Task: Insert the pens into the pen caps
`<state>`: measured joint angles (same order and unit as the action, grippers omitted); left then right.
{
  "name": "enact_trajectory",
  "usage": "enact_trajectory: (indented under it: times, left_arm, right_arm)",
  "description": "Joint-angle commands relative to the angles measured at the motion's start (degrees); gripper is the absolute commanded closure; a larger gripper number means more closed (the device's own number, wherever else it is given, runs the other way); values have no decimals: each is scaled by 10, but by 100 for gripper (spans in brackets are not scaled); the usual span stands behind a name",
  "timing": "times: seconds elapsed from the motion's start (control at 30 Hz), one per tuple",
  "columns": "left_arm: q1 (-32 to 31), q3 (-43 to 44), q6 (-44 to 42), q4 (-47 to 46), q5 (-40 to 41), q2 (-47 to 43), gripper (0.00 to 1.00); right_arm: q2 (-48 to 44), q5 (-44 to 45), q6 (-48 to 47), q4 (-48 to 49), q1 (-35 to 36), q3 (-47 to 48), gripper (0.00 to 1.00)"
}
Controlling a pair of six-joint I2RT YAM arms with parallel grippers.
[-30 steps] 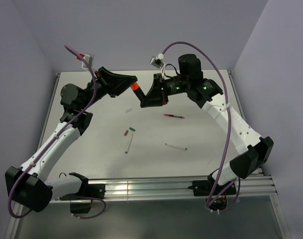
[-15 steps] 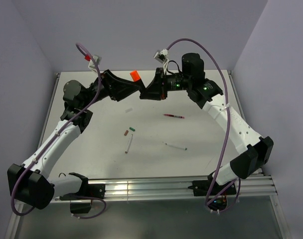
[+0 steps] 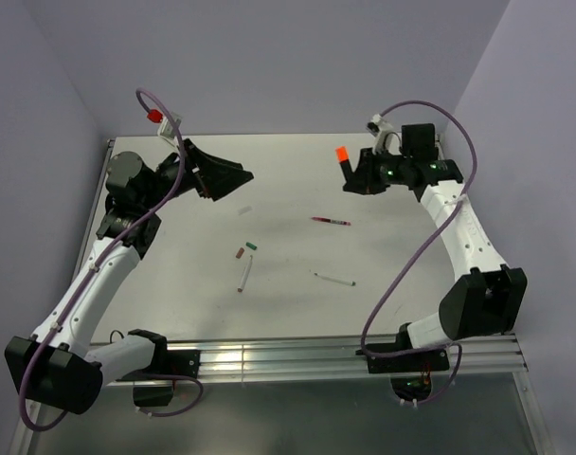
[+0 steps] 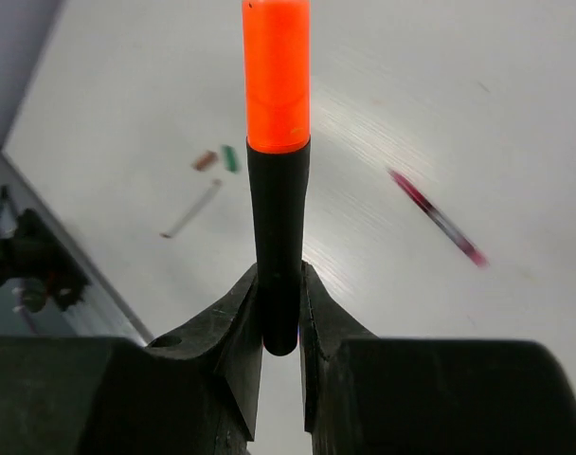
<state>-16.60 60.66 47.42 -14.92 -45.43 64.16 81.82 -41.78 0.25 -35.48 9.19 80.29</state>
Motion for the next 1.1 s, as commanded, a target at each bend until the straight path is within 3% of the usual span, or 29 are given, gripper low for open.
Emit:
enact_trajectory:
  times: [0.0, 0.13, 0.3, 0.57, 0.8, 1.07]
  left_arm:
    - [3, 2, -57, 26, -7, -19, 1]
    - [3, 4, -59, 29, -7, -11, 0]
    - [3, 6, -65, 25, -5, -10, 1]
    - [10, -37, -71, 20, -3, -31, 1]
    - [27, -45, -71, 14, -15, -31, 1]
    - [35, -56, -60, -5, -25, -30, 0]
  right_arm:
    - [25, 79, -71, -92, -79, -27, 100]
    - [97, 128, -89, -128, -126, -12, 100]
    - [204, 120, -67, -135, -167, 18, 100]
    - [315, 125, -47, -139, -177, 77, 98]
    - [368, 142, -28, -143, -180, 102, 90]
    - [405, 167, -24, -155, -180, 128, 87]
